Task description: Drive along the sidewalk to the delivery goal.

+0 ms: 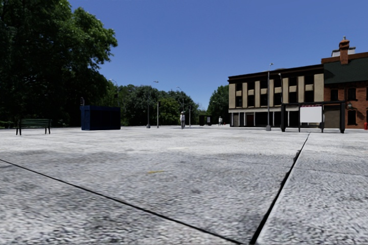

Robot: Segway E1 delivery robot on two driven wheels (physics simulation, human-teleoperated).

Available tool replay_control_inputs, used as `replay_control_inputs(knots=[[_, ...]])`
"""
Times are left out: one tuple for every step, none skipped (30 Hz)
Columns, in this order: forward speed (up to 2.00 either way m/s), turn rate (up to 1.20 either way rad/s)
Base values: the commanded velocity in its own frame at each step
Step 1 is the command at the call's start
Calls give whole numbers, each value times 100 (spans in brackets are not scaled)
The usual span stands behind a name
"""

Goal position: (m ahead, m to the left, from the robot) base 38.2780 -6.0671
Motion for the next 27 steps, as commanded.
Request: replay_control_inputs(knots=[[200, 14], [200, 14], [200, 14], [200, 14], [200, 15], [200, 15], [200, 16], [200, 16], [200, 16], [200, 17], [200, 18], [200, 21], [200, 21], [200, 25], [200, 26], [200, 27], [200, 27], [200, 27], [200, 27], [200, 27], [200, 27], [200, 27], [200, 27], [200, 27], [200, 27], [200, 27], [200, 27]])
